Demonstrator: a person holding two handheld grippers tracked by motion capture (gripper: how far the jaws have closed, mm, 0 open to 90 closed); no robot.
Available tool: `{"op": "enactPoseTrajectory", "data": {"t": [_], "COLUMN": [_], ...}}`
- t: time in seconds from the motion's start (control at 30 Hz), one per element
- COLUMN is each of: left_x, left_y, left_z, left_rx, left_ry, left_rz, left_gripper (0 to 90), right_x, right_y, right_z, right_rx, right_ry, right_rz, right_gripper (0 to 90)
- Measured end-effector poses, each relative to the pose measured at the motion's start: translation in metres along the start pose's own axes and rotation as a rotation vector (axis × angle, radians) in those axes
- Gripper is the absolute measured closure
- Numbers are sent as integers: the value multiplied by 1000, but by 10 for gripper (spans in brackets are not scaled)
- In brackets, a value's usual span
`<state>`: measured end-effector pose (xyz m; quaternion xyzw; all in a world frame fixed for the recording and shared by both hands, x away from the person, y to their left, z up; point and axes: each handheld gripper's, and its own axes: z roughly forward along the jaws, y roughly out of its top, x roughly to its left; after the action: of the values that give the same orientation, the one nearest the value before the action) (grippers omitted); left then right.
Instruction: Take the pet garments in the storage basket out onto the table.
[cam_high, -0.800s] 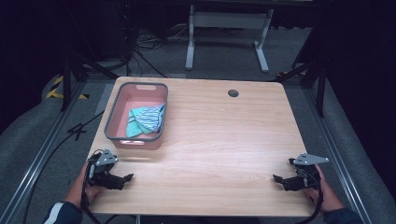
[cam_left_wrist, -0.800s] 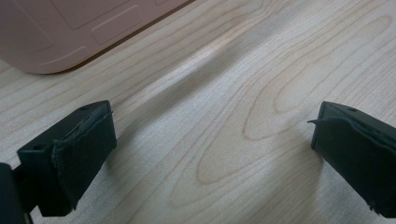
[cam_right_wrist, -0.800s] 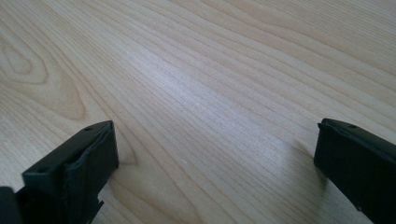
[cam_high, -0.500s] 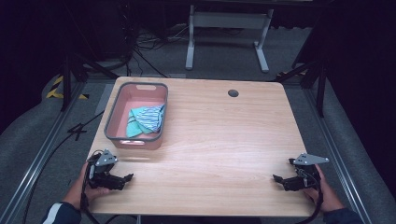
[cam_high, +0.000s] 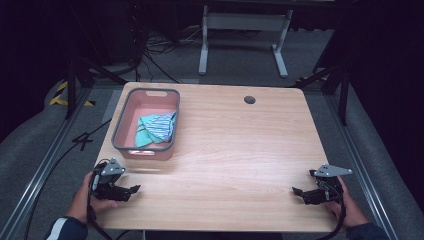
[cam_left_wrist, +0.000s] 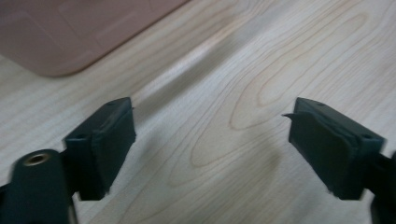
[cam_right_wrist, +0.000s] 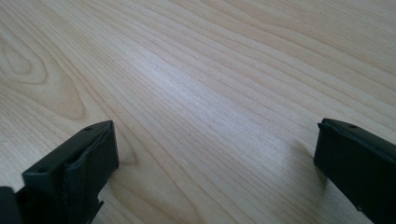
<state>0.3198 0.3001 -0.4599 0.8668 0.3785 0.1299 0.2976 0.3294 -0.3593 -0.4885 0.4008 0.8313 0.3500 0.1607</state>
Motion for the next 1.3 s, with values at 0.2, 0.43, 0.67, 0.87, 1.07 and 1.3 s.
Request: {"op": "enactPoseTrajectory", "data": {"t": [0.2,0.43,0.67,0.87,1.07,1.3], "left_x": [-3,-6,-2,1,3,15], "left_y": [9,23,50,78,103,133], "left_z": [-20,-43,-65,-71,-64,-46], "left_rx": [-14,-35,-77,-99,-53,-1], "left_ry": [26,48,47,59,82,91], "left_rz": [24,48,70,82,122,111], "left_gripper": [173,174,166,166,167,169], "right_x": [0,0,0,0,0,0], "right_y": [0,0,0,0,0,0], "right_z": [0,0,0,0,0,0], "right_rx": [0,1,1,1,1,1], "right_ry": [0,-1,0,0,0,0], "right_rz": [0,-4,-5,-4,-4,-5], "right_gripper": [2,2,2,2,2,2]}}
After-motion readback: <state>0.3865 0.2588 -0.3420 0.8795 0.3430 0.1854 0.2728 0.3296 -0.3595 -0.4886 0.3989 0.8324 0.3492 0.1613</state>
